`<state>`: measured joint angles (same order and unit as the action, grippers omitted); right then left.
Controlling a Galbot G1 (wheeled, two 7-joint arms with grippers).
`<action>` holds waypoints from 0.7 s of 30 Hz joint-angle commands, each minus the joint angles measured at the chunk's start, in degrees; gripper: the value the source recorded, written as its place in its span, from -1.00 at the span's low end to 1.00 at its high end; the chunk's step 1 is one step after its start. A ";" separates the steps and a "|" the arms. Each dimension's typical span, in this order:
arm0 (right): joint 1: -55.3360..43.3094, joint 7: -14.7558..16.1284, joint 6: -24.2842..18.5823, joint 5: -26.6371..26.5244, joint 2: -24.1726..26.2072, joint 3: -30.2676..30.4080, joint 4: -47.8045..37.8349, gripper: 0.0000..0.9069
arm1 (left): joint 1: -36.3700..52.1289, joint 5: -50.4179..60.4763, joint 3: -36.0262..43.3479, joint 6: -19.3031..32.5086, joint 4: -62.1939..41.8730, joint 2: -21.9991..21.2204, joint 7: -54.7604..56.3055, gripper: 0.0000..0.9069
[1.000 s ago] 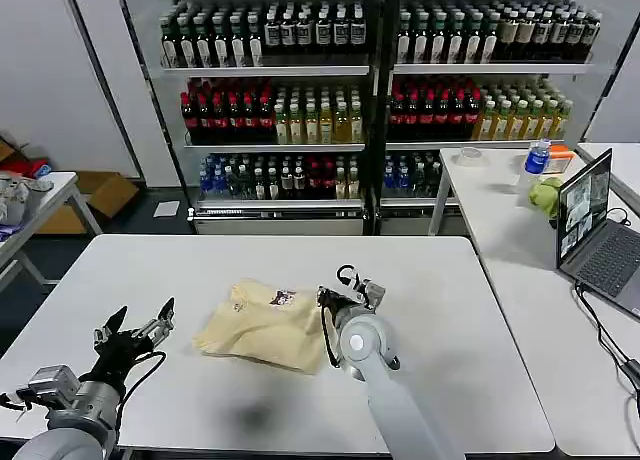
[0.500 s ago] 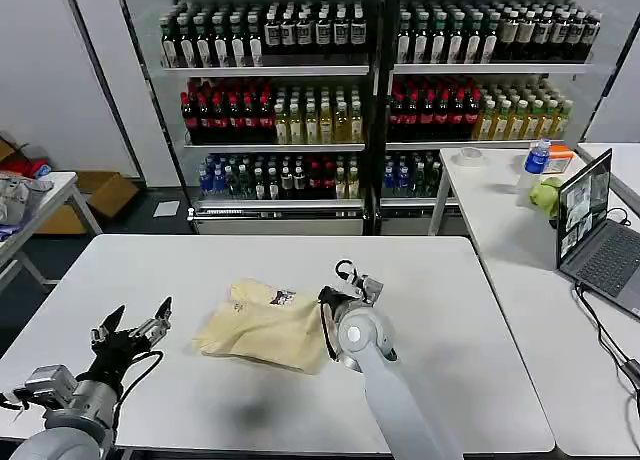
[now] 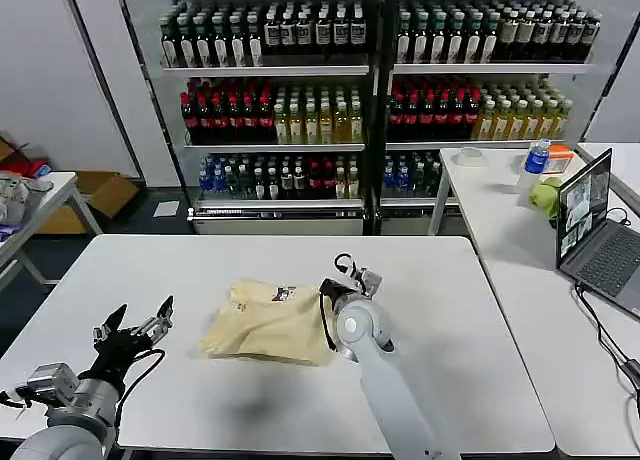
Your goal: Fold and organize the clothes.
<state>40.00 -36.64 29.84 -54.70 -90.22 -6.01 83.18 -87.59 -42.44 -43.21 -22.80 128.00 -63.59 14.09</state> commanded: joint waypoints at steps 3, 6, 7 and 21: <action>-2.87 2.22 1.18 2.88 -0.31 -0.02 -4.03 -1.00 | 0.07 -0.19 0.14 0.02 0.22 0.10 -0.03 1.00; -2.01 3.57 1.53 3.98 0.35 0.49 -2.20 1.00 | 0.18 -0.24 0.27 0.01 0.32 0.20 -0.04 1.00; -1.41 4.46 1.51 5.29 0.84 0.75 -0.85 1.00 | 0.27 -0.24 0.36 0.02 0.30 0.26 -0.04 1.00; 16.47 17.89 -14.48 38.03 18.30 0.98 23.60 1.00 | 0.07 1.30 1.17 1.44 0.94 0.95 -0.88 1.00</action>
<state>43.33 -27.70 26.67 -39.82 -84.02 -4.05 90.01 -87.38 -42.50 -42.20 -22.47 128.97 -62.92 13.85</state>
